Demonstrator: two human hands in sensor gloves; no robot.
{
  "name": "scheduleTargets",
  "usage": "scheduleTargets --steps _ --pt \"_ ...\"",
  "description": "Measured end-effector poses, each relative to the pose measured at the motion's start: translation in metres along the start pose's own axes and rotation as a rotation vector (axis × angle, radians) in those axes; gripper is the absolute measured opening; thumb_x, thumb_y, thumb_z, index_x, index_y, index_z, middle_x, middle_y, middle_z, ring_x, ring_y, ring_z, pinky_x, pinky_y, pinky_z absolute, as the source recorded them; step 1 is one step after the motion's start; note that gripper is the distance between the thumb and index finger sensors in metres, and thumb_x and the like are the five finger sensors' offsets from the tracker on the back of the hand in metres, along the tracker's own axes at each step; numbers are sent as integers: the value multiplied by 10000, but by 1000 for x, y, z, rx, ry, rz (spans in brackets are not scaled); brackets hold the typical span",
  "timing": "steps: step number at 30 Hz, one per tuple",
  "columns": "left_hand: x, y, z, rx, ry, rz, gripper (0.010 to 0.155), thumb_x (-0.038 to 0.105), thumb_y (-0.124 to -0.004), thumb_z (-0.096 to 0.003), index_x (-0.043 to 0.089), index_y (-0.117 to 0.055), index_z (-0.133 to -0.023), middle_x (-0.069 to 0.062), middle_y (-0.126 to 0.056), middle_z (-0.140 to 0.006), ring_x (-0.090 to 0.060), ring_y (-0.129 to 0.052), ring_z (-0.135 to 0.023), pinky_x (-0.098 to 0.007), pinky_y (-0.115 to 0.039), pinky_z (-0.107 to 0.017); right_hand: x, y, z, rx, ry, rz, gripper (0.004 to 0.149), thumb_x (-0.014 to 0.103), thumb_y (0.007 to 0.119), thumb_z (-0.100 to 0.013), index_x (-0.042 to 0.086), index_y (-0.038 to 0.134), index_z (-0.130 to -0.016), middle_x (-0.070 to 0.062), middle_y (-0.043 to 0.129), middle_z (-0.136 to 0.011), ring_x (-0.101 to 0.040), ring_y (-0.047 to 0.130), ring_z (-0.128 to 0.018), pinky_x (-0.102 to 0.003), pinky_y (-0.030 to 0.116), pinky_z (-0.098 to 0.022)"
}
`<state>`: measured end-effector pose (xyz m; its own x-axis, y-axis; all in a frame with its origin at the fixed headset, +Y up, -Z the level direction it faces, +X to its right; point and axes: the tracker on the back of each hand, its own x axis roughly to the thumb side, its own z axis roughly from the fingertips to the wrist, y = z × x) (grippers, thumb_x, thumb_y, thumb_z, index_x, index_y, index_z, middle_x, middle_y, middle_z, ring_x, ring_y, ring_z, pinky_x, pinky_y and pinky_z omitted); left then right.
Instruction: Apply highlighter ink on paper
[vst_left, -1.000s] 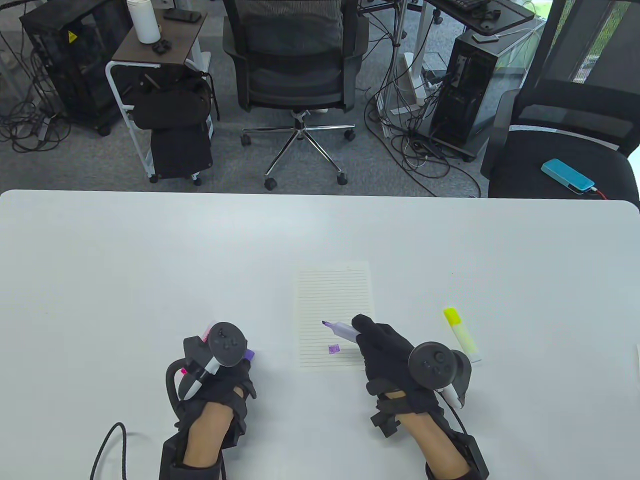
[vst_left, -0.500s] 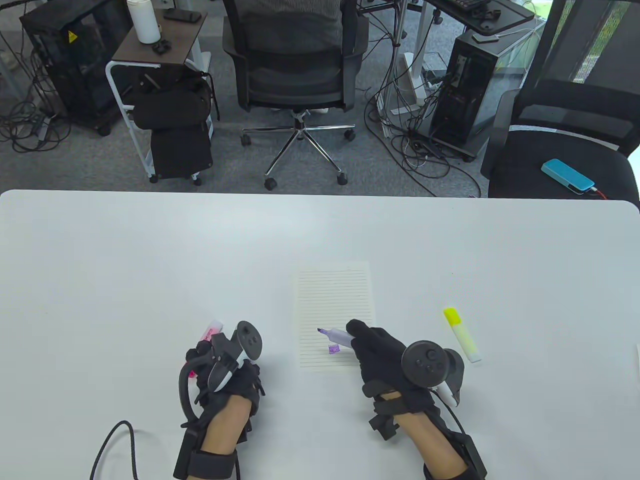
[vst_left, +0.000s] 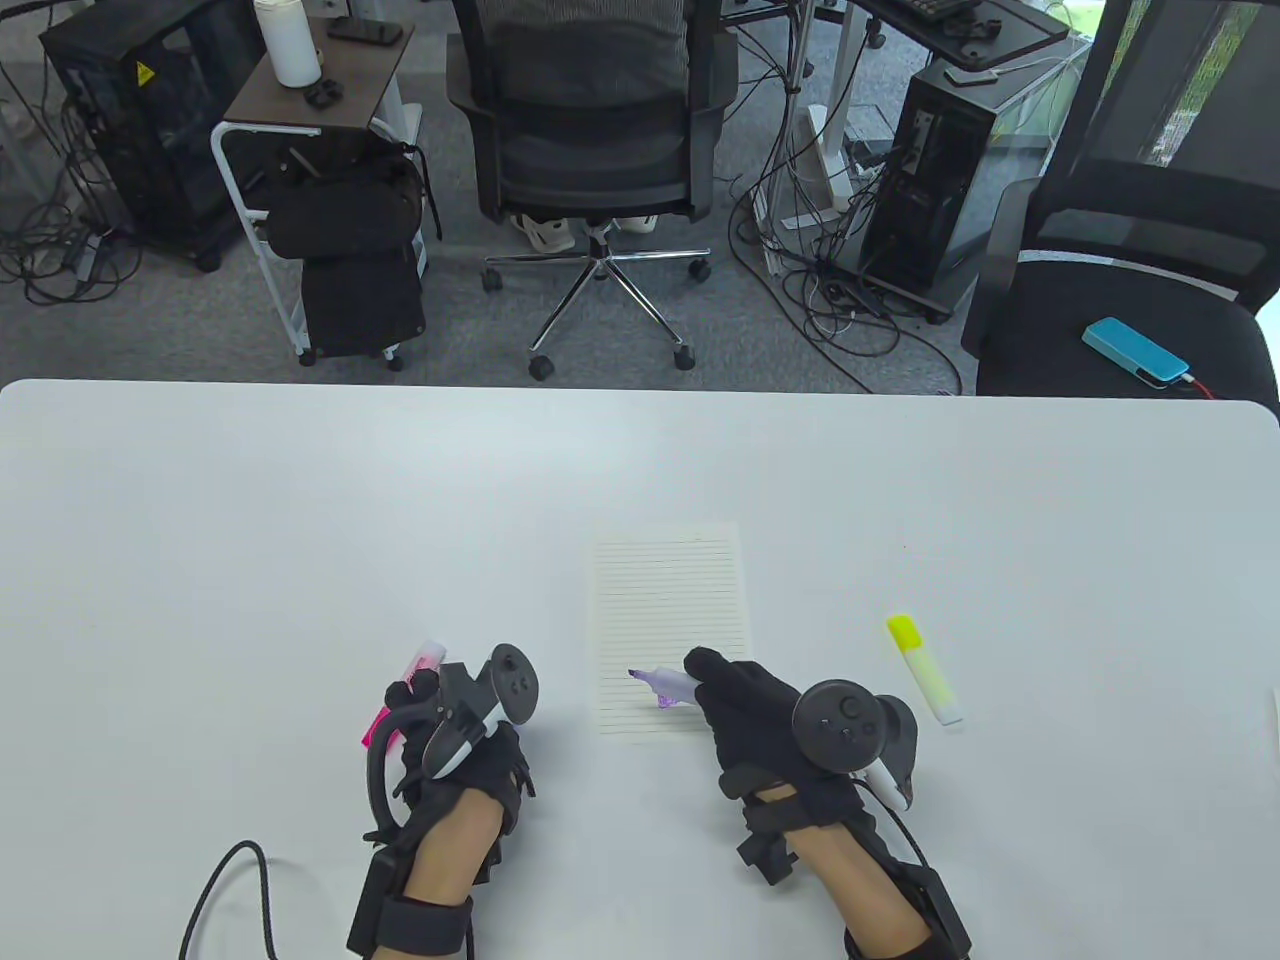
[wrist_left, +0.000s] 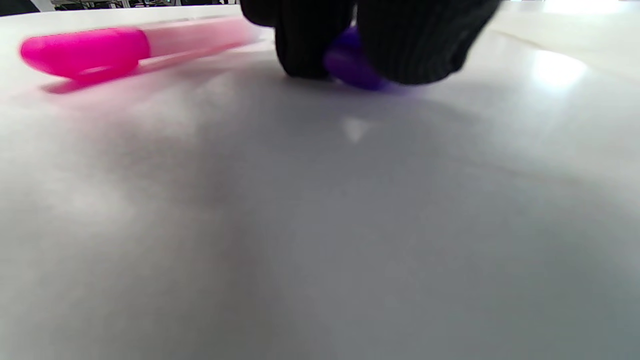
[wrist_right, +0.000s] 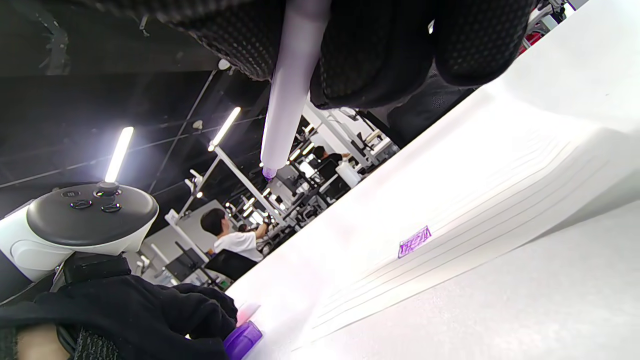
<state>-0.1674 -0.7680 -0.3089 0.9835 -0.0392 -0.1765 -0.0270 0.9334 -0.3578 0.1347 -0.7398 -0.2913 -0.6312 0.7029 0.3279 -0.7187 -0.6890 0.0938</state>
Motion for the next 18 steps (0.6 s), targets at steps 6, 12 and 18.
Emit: scheduleTargets --steps 6,12,18 --pt "3 -3 -5 17 -12 13 654 546 -747 -436 47 -719 -859 -105 -438 -1088 -413 -339 -1019 -688 -248 -714 -1 5 -1 30 8 3 414 316 722 -637 204 704 -1035 -182 821 -853 -318 889 -550 -590 686 -592" --pt "9 -3 -8 -1 0 -42 655 560 -734 -438 59 -714 -859 -98 -454 -1088 -414 -343 -1022 -687 -256 -716 0 7 -2 48 10 7 413 316 722 -637 205 705 -1034 -184 821 -853 -319 889 -550 -592 685 -592" --pt "7 -2 -11 -35 -3 -15 651 557 -749 -437 70 -713 -868 -91 -477 -1089 -414 -349 -1028 -687 -260 -720 1 10 -2 60 10 11 413 317 721 -637 206 705 -1034 -184 821 -853 -318 889 -551 -591 686 -592"
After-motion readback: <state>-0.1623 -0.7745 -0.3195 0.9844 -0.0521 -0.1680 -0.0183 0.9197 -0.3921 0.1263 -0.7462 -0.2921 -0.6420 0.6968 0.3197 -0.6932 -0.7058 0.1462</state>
